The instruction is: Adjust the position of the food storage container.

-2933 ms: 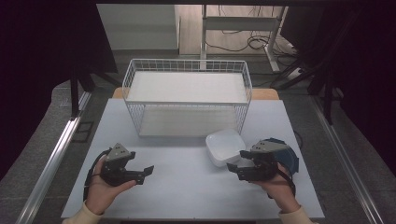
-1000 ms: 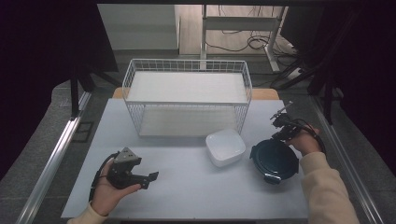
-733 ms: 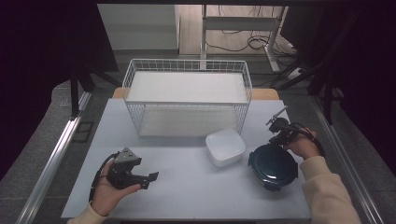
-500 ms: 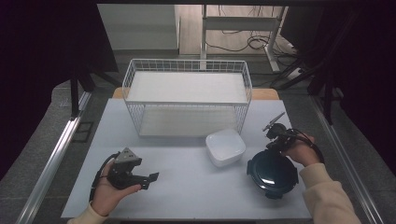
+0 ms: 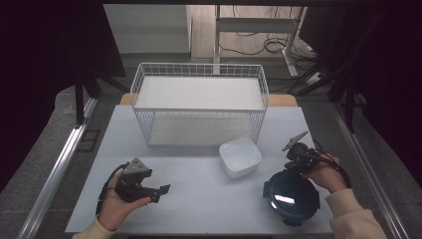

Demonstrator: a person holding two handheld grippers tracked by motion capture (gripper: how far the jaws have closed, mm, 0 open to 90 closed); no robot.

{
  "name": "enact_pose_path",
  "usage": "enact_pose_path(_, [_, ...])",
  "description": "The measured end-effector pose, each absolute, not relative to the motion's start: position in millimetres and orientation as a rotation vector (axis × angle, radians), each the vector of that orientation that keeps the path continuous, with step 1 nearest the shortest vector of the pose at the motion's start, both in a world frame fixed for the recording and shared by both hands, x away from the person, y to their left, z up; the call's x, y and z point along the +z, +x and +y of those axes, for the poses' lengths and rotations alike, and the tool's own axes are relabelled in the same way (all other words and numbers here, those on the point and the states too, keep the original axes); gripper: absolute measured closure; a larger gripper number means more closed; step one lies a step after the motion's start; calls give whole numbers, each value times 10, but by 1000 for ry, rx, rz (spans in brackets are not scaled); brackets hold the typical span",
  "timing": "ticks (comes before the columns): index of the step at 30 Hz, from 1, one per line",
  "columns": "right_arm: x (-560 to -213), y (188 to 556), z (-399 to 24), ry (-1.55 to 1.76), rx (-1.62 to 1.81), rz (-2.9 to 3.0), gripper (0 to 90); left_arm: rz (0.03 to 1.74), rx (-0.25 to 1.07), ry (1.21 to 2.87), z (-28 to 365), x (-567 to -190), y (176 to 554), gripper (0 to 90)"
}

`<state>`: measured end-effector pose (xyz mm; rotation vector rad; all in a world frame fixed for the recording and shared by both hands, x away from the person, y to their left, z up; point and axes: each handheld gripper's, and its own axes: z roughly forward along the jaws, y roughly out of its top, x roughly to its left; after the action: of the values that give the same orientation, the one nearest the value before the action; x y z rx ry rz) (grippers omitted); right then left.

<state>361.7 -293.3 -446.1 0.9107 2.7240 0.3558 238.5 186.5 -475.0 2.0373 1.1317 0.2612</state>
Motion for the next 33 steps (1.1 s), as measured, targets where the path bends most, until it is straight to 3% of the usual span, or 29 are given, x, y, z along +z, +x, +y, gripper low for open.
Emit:
enact_pose_path(8, [-4435,3518,-2926,910,377,2615,897,1132,264,2037,1877,-4754,2379,143])
enact_pose_path(13, [-4246,3302,-3394,1152,477,2502,896,1132,276,2032,1889,-4752,2382,145])
enact_pose_path(21, [-4412,2857,-3845,1470,555,2358,893,1147,270,2025,1931,-4790,2378,149])
enact_pose_path(33, [-4574,2623,-3823,1466,572,2379,896,1149,256,2031,1911,-4814,2390,150])
